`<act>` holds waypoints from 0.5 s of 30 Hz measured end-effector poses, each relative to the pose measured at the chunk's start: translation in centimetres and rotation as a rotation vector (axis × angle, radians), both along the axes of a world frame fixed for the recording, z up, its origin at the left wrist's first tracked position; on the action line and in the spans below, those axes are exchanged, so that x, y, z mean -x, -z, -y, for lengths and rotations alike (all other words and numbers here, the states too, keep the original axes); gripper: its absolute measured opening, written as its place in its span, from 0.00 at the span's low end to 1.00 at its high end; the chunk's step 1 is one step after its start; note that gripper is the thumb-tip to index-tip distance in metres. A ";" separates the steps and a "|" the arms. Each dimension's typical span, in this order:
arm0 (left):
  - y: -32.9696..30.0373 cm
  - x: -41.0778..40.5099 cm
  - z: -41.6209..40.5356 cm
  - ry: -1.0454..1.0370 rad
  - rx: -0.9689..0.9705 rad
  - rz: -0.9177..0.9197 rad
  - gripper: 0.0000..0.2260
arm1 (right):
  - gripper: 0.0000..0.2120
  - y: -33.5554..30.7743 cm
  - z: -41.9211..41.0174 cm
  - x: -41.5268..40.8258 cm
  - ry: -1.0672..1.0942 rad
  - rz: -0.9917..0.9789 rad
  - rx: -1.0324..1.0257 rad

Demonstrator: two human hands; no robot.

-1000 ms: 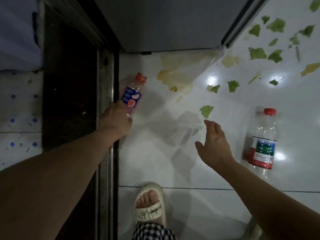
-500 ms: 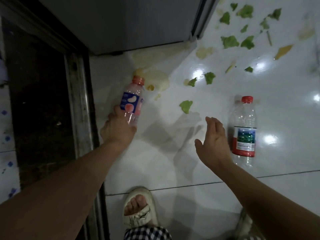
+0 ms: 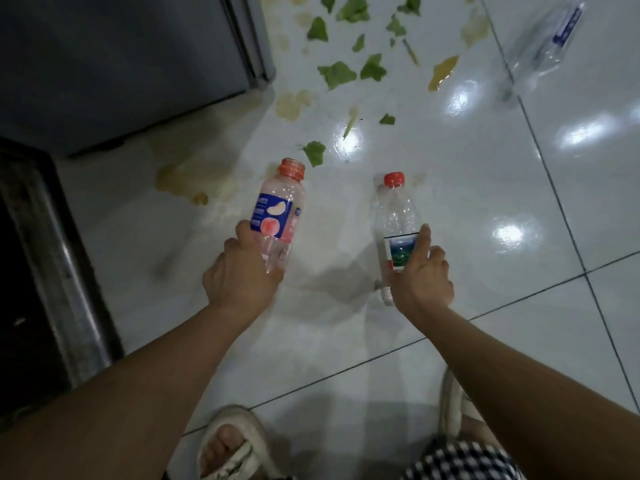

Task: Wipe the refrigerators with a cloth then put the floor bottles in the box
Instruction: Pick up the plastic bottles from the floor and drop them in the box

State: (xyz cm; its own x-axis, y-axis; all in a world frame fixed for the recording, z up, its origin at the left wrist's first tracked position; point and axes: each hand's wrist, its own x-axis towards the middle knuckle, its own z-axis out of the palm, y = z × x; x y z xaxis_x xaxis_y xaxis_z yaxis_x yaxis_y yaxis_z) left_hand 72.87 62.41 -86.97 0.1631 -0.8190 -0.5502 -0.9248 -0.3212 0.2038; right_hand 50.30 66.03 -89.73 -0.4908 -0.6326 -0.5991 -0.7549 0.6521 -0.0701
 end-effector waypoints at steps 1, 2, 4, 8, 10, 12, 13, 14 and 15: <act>0.0 0.5 0.2 0.022 -0.003 0.003 0.35 | 0.43 0.2 0.0 0.2 0.007 0.015 0.001; -0.1 1.0 0.3 0.044 -0.005 0.004 0.35 | 0.43 0.3 0.0 0.4 0.009 0.029 0.002; -0.7 1.9 0.7 0.082 -0.004 0.011 0.36 | 0.43 -0.2 0.2 0.9 -0.001 0.054 0.006; -4.1 4.3 1.7 0.144 -0.032 0.052 0.35 | 0.41 -4.2 0.7 3.1 0.013 0.090 0.075; -6.9 6.1 2.6 0.160 -0.030 0.049 0.34 | 0.39 -7.4 1.3 5.0 0.020 0.103 0.122; -10.2 8.4 4.2 0.180 -0.014 0.032 0.33 | 0.39 -11.0 2.5 7.5 0.025 0.106 0.145; -12.0 9.7 5.1 0.185 -0.004 0.020 0.33 | 0.38 -12.8 3.2 9.0 0.028 0.108 0.150; -13.9 11.1 6.2 0.187 0.007 0.004 0.32 | 0.38 -14.7 4.0 10.4 0.032 0.110 0.155; -15.8 12.6 7.2 0.188 0.019 -0.016 0.32 | 0.37 -16.5 4.9 11.8 0.037 0.109 0.163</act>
State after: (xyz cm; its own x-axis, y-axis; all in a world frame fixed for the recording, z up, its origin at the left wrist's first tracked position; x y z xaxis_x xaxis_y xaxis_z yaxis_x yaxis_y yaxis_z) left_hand 60.27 55.19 -71.16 -0.0025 -0.8447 -0.5353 -0.9648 -0.1387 0.2234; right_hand 38.52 61.15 -73.18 -0.4530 -0.7084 -0.5413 -0.7128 0.6524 -0.2573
